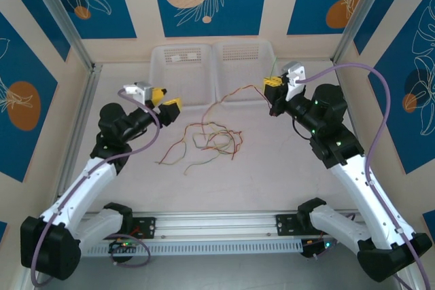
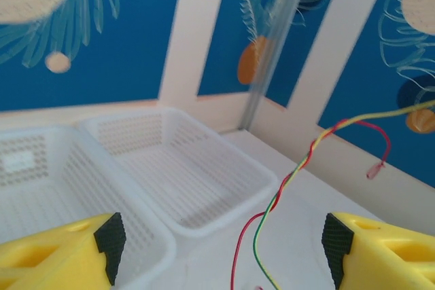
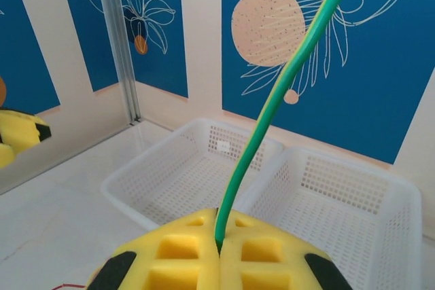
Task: Untangle the cables
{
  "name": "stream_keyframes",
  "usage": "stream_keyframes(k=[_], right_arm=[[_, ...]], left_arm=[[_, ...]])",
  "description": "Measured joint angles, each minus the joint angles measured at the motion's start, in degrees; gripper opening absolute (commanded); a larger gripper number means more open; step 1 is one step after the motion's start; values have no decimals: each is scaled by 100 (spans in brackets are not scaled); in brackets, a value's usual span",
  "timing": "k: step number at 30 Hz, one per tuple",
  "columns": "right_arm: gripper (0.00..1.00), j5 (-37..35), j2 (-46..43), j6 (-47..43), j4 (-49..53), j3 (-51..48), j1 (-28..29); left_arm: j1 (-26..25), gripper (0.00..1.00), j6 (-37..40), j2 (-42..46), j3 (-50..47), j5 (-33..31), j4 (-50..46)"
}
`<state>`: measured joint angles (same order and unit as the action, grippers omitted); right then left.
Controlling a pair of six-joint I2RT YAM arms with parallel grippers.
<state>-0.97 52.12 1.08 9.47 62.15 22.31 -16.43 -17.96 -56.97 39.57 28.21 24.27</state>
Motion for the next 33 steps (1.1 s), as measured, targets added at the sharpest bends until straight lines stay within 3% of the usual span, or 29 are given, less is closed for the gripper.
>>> stream_keyframes(k=[10, 18, 20, 26, 33], right_arm=[[0, 664, -22, 181, 24, 0, -227], [0, 981, -44, 304, 46, 66, -321], [0, 1062, -79, 361, 39, 74, -339], [0, 1172, -173, 568, 22, 90, -348], [0, 1016, -166, 728, 20, 190, -332]], left_arm=[[-435, 67, 684, -264, 57, 835, -409], [-575, 55, 994, -422, 52, 839, -525], [-575, 48, 1005, -422, 52, 813, -520], [-586, 44, 1045, -422, 50, 787, -529], [-1134, 30, 1331, -634, 907, 914, -1622]])
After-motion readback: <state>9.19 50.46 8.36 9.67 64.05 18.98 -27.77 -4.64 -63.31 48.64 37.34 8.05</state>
